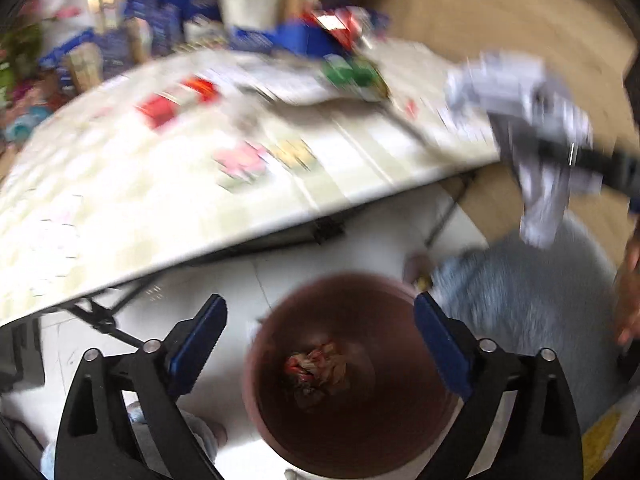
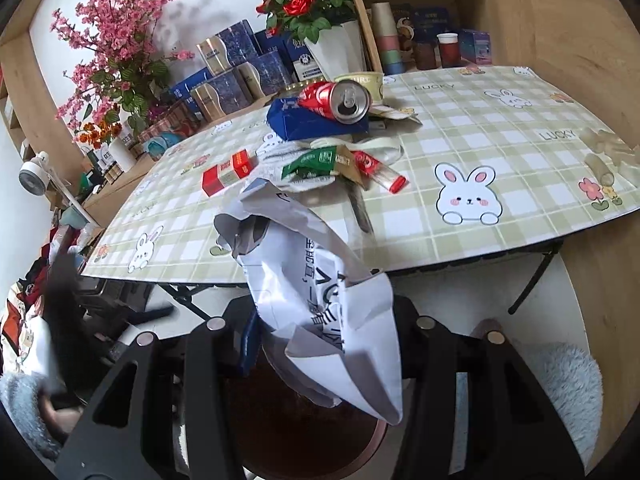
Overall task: Collect trash
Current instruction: 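Open the right tool over the bin to drop the white paper, then move both tools back over the table toward the remaining trash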
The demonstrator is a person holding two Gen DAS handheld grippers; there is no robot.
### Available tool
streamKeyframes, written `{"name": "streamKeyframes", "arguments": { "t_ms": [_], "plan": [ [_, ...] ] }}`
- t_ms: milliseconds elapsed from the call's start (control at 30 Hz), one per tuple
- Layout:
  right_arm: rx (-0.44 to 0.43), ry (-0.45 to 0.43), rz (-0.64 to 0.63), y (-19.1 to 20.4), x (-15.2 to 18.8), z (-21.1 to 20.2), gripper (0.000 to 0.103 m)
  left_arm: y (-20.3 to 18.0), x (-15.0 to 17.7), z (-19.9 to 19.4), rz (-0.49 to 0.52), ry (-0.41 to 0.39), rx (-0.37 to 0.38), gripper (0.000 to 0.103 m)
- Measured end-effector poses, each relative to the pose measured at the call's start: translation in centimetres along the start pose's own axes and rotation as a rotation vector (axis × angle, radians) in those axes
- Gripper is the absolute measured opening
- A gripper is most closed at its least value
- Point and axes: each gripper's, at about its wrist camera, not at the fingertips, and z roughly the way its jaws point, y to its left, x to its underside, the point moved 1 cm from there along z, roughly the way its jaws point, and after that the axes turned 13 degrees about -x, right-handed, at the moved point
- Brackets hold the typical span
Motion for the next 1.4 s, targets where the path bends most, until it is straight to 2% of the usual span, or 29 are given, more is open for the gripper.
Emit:
{"name": "streamKeyframes", "arguments": {
  "t_ms": [100,167,300,400,600,700,733,767,800,833,967,1100,1400],
  "plan": [
    [-0.013,0.032,-0.013,0.5,0.8,1.0,0.050,2.2,-0.5,-2.2,-0.066,-0.066,-0.040,0.097],
    [-0.024,0.060,-0.040,1.1,1.3,1.8,0.050,4.0,-0.4,-3.7,-0.104,-0.111,-0.095,0.097],
    [-0.042,0.116,-0.058,1.7,2.4,3.5,0.050,6.6,0.6,-5.5,-0.194,-0.156,-0.182,0.097],
    [-0.053,0.172,-0.069,2.3,3.5,4.9,0.051,8.5,2.0,-6.3,-0.281,-0.164,-0.230,0.097],
    [-0.063,0.257,-0.100,3.3,4.8,7.1,0.052,11.0,3.0,-5.3,-0.408,-0.117,-0.230,0.097],
    [-0.074,0.275,-0.107,3.5,5.1,7.4,0.058,11.0,3.0,-5.1,-0.412,-0.124,-0.222,0.097],
    [-0.081,0.280,-0.107,3.5,5.2,7.5,0.063,10.8,2.9,-5.0,-0.405,-0.125,-0.224,0.097],
    [-0.093,0.289,-0.107,3.6,5.3,7.6,0.070,10.6,2.8,-4.9,-0.396,-0.124,-0.226,0.097],
    [-0.097,0.291,-0.111,3.6,5.4,7.6,0.084,10.2,2.7,-4.6,-0.382,-0.119,-0.227,0.097],
    [-0.093,0.286,-0.121,3.8,5.4,7.5,0.091,9.9,2.6,-4.5,-0.370,-0.115,-0.225,0.097],
    [-0.074,0.278,-0.150,4.2,5.4,7.4,0.095,9.0,2.2,-3.8,-0.331,-0.103,-0.219,0.097],
    [-0.045,0.274,-0.123,3.5,5.3,7.5,0.096,8.5,2.1,-3.2,-0.313,-0.083,-0.219,0.097],
    [0.006,0.227,-0.064,1.4,4.7,7.0,0.097,8.9,2.2,-2.7,-0.333,-0.058,-0.232,0.097]
  ]
}}
